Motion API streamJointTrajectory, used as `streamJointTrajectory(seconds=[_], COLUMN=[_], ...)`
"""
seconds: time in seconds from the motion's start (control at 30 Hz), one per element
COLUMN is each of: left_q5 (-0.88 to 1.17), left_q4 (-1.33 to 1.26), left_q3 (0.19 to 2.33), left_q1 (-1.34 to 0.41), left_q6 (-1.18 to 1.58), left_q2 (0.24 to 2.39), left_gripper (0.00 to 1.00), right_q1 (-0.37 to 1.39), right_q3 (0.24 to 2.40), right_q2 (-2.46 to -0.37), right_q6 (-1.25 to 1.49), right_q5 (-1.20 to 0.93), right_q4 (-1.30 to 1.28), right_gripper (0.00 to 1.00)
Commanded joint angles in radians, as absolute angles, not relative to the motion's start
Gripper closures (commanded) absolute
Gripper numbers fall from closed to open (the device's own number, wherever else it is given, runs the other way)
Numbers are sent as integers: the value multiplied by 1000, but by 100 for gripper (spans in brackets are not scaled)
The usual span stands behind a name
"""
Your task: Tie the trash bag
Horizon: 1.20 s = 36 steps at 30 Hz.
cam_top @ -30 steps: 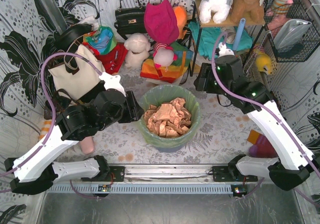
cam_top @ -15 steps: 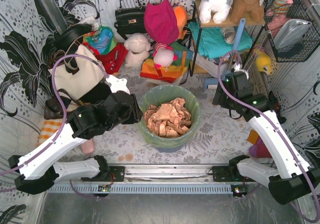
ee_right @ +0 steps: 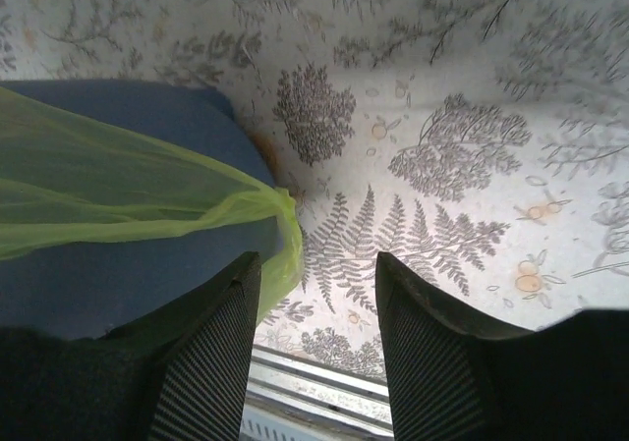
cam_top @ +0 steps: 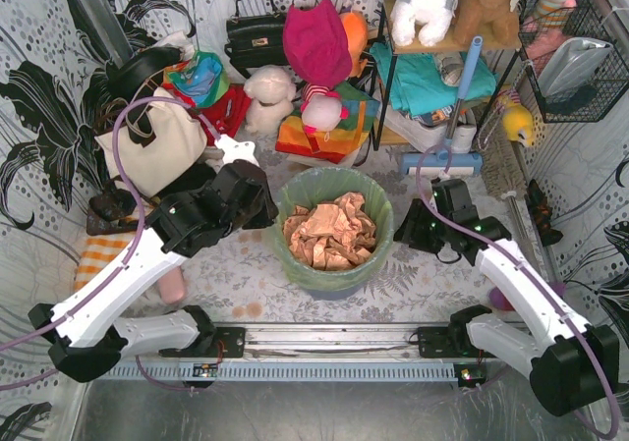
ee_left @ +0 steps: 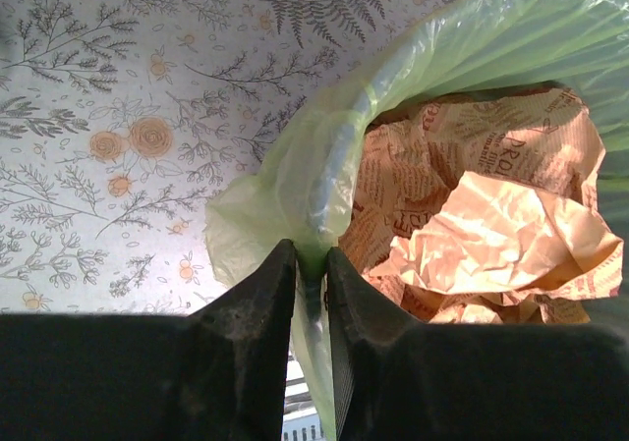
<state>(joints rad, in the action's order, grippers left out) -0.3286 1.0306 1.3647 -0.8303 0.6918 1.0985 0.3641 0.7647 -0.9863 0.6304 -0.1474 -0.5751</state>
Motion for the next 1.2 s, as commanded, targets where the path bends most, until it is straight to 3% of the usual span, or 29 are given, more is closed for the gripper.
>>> streamJointTrajectory(seconds=[0.0,0.53,1.17], left_q5=[-295,-261,-240], left_q4=[959,926,904], left_q3=[1377,1367,1332], left_q1=[-811,-779,-765], left_q6=[639,616,610], left_q2=[1121,1161,1151], left_gripper=[73,72,71], right_q1=[347,334,333], right_q3=[659,399,375], right_q2=[-962,-1106,-1244], right_q6=[723,869,830], right_q5=[-290,-524,-494], right_q4=[-399,30,62], right_gripper=[51,54,74])
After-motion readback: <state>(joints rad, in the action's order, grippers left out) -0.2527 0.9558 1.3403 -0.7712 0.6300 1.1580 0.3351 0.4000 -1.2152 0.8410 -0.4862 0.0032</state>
